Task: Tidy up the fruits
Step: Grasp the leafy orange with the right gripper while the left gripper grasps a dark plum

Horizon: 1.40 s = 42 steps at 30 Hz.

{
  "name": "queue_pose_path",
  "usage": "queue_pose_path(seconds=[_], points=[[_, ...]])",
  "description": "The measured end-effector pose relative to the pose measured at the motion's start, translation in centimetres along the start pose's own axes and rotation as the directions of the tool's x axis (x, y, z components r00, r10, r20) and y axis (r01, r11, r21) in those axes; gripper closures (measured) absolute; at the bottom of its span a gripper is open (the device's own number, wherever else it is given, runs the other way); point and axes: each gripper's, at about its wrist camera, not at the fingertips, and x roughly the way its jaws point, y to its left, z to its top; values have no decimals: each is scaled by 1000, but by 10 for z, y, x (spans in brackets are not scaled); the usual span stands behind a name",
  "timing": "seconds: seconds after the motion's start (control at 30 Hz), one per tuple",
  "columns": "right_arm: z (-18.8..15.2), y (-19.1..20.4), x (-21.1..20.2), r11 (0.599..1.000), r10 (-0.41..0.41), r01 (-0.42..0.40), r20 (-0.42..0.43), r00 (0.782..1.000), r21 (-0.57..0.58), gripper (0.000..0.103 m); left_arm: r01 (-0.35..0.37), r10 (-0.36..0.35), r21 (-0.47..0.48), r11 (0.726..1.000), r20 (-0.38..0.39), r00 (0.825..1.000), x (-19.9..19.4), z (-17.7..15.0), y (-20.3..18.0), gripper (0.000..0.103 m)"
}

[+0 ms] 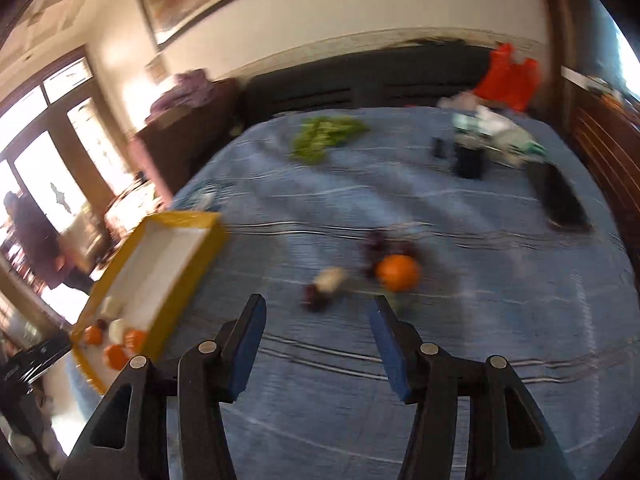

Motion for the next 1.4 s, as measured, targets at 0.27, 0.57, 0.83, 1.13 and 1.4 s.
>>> queue_pose_path(seconds=[0.27, 0.57, 0.83, 1.13, 1.4], points=[[0, -58, 32, 996, -45, 48, -34, 998, 78, 45, 47, -34, 141, 989, -95, 995, 40, -18, -66, 24], [18, -64, 93, 987, -45, 50, -37, 998, 151, 40, 74, -43, 298, 952, -108, 993, 89, -17, -120, 24], [14, -64, 114, 987, -17, 23, -37, 999, 157, 56, 132, -76, 434, 891, -144, 987, 150, -16, -162, 24], [14, -66, 106, 987, 37, -32, -32, 999, 157, 66, 169, -75, 503, 847, -202, 977, 207, -20, -192, 26], [15, -69, 98, 980, 81, -76, -20, 996, 183, 66, 142, -25, 554, 821, -214, 977, 224, -22, -211, 76]])
